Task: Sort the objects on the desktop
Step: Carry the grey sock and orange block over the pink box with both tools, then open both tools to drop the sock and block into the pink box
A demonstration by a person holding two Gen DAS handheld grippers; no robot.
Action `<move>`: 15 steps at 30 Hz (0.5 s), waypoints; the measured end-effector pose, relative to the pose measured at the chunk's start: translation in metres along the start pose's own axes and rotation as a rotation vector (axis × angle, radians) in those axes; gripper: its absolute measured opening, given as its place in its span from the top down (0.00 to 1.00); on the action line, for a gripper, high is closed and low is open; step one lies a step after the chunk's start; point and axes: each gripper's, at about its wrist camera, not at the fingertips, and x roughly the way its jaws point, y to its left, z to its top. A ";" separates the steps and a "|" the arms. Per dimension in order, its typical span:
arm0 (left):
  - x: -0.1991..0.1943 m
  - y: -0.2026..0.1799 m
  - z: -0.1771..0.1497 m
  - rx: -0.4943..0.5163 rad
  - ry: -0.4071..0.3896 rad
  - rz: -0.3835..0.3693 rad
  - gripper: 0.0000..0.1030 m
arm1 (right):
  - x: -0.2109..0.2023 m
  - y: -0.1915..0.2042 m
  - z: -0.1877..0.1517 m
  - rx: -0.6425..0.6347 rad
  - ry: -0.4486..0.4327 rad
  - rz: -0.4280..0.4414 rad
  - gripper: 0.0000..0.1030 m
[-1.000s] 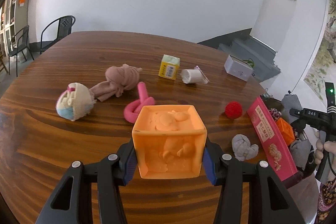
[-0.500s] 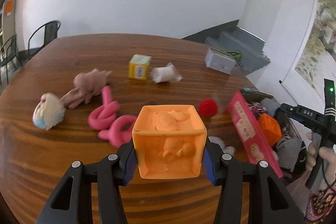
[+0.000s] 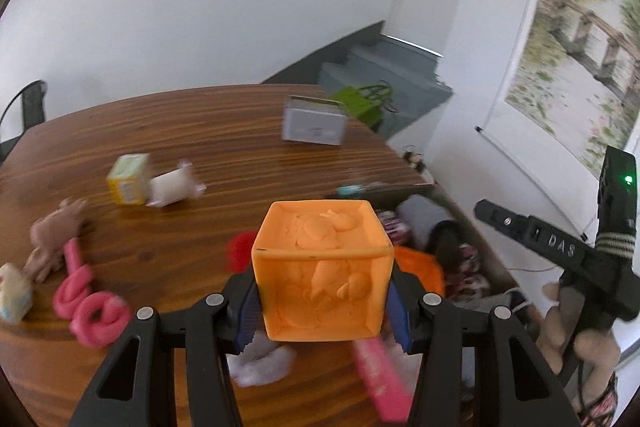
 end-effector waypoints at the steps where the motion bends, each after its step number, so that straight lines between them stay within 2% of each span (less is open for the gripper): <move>1: 0.004 -0.007 0.002 0.007 0.004 -0.006 0.48 | -0.002 -0.002 0.000 0.009 -0.004 0.004 0.41; 8: 0.035 -0.033 0.019 -0.010 0.032 -0.048 0.48 | -0.009 -0.006 0.001 0.026 -0.027 0.021 0.41; 12: 0.052 -0.034 0.026 -0.040 0.053 -0.083 0.48 | -0.014 -0.006 0.001 0.022 -0.048 0.019 0.41; 15: 0.063 -0.033 0.029 -0.044 0.052 -0.071 0.48 | -0.015 -0.008 0.001 0.035 -0.048 0.029 0.41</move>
